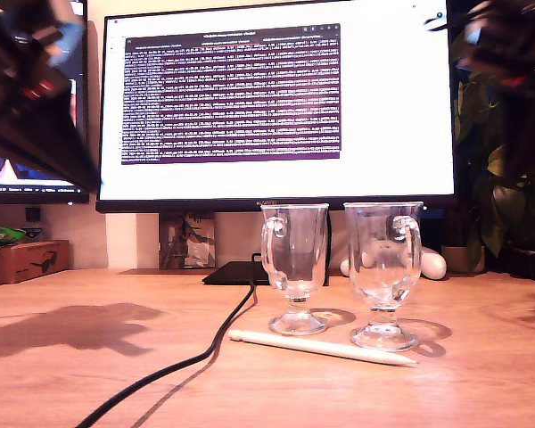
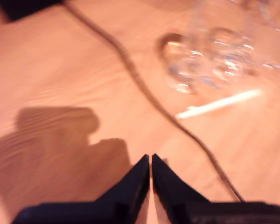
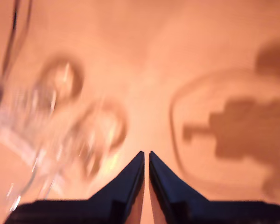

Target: Pick the small glass cups in front of you with each of your hands, and place them behind the white pen

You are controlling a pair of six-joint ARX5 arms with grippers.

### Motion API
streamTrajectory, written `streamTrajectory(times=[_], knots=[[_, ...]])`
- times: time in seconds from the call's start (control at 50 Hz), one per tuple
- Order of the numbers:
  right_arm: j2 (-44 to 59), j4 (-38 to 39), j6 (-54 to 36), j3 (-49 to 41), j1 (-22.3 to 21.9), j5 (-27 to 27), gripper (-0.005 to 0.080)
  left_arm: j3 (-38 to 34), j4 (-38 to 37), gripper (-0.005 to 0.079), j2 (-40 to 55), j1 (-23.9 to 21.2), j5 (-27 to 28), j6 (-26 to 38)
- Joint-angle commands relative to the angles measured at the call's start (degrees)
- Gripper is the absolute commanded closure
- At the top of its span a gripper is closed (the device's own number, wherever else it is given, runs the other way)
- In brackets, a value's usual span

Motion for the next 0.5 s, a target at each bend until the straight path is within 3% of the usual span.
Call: streamTrajectory(times=[0.0, 0.48], knots=[[-3.17, 2.14, -0.15, -3.93, -0.96, 0.22, 0.0754, -1.84, 0.28, 0.0761, -2.19, 1.27, -1.14, -0.33], [-17.7, 24.74, 1.38, -23.1, -5.55, 2.97, 0.0753, -16.7, 17.0, 0.0761, -14.51, 9.49, -8.63, -7.61]])
